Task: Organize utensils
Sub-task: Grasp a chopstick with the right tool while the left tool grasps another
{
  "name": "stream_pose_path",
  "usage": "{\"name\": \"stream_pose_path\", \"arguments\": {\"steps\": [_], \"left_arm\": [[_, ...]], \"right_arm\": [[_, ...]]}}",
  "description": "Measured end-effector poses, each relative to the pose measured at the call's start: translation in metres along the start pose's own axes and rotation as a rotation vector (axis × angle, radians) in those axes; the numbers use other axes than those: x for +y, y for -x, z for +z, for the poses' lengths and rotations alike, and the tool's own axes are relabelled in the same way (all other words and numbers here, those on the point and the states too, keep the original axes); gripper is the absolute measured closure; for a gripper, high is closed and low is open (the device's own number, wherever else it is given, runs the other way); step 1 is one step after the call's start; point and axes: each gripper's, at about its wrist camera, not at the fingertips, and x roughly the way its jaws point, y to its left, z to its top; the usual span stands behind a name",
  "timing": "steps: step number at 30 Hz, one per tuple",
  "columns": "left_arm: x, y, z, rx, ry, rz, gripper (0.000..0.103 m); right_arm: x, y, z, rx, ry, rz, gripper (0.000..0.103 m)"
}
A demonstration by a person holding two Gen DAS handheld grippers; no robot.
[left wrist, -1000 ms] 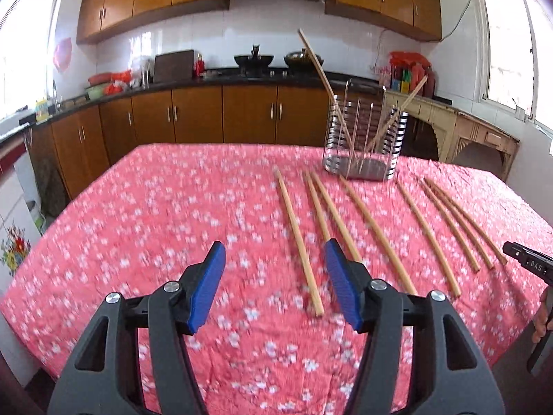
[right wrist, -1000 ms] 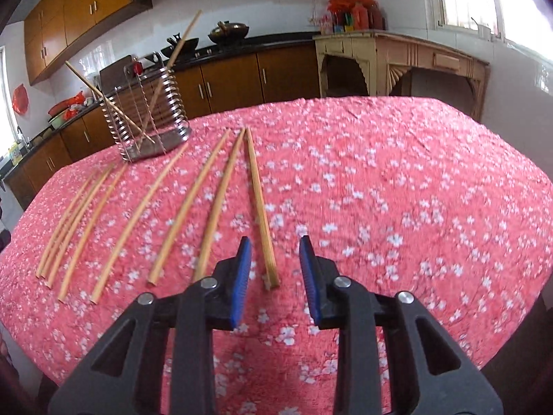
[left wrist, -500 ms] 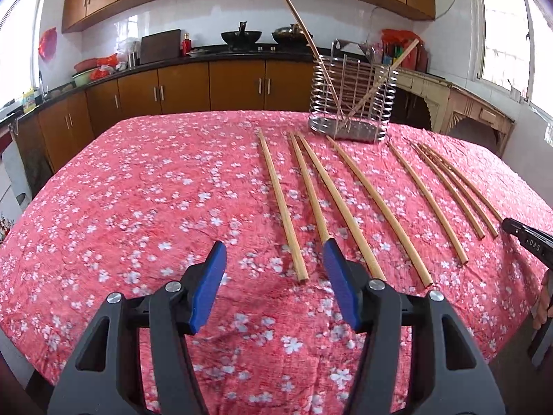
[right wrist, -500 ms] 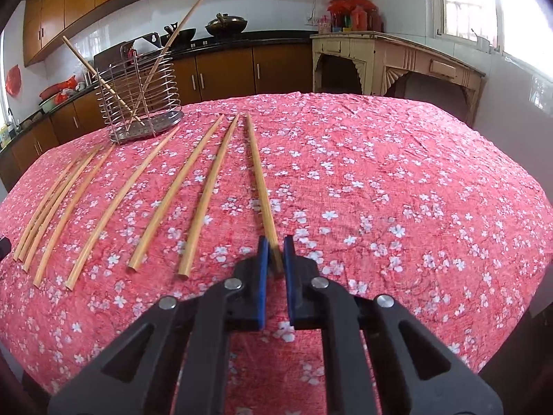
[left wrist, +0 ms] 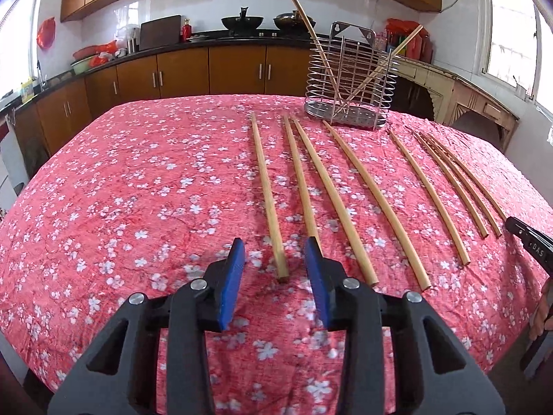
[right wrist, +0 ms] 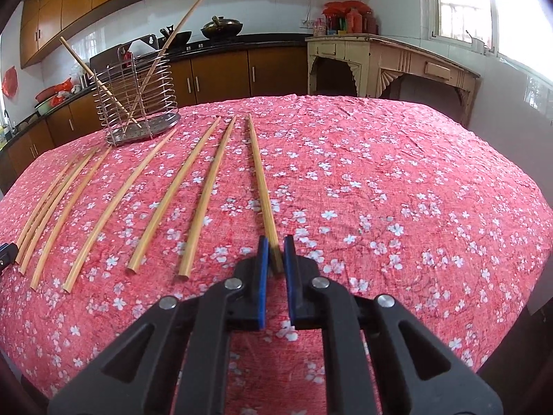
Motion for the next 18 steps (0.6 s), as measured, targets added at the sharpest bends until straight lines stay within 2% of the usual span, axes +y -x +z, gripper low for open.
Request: {"name": "stream_pose_path", "arguments": {"steps": [2,7,11,18], "left_arm": [[-0.001,-0.001,0.0,-0.001,0.009,0.003,0.067],[0.003,0.0,-0.001,-0.003,0.048,0.022,0.084],[0.007,0.001,-0.002,-0.005,0.065,0.027,0.092],[0.01,0.003,-0.003,-0.001,0.063,0.015,0.096]], "right_arm": [[0.0,0.0,-0.001,-0.002,0.002,-0.002,0.092],[0.001,0.001,-0.001,-0.008,0.006,-0.007,0.092],[0.002,0.001,-0.002,-0.014,0.013,-0.015,0.093],[0.003,0.002,-0.003,-0.016,0.024,-0.015,0.095]]}}
